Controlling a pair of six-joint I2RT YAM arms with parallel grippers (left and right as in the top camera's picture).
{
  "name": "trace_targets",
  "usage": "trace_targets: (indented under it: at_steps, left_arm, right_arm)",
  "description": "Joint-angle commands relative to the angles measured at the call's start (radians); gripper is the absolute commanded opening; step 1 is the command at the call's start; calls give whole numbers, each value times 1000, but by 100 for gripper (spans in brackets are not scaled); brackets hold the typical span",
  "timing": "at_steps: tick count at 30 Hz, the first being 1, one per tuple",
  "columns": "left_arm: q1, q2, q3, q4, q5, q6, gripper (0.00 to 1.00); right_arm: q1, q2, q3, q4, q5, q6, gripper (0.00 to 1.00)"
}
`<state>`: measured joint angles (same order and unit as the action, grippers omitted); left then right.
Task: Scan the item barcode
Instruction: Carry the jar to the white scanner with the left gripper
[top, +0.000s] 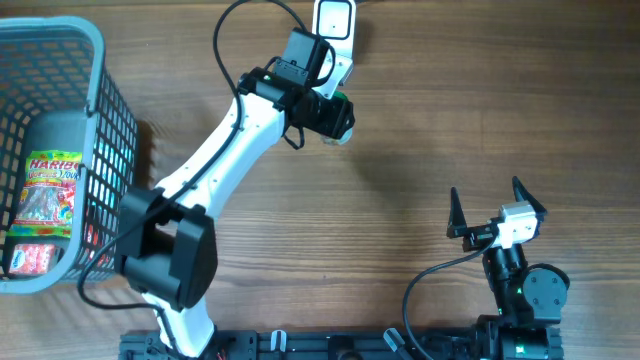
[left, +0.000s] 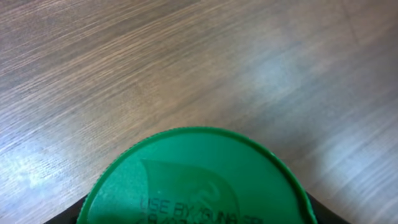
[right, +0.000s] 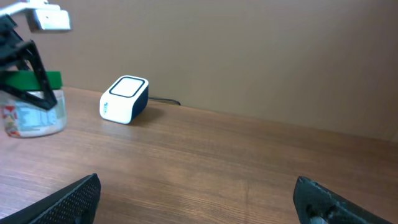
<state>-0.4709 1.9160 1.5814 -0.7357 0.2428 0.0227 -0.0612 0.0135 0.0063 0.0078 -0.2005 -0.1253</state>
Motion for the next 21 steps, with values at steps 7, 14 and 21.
trace_targets:
  at_steps: [7,14,21]
  left_arm:
    - [2,102,8,23,-39,-13,64]
    - [2,160,8,87,-35,-47,64]
    - [-62,205,5,93,-29,-110,60]
  right_arm:
    - [5,-6,-1,5,14,-6,100]
    - [5,-6,-1,5,14,-6,100]
    - [5,-6,-1,5,14,-6,100]
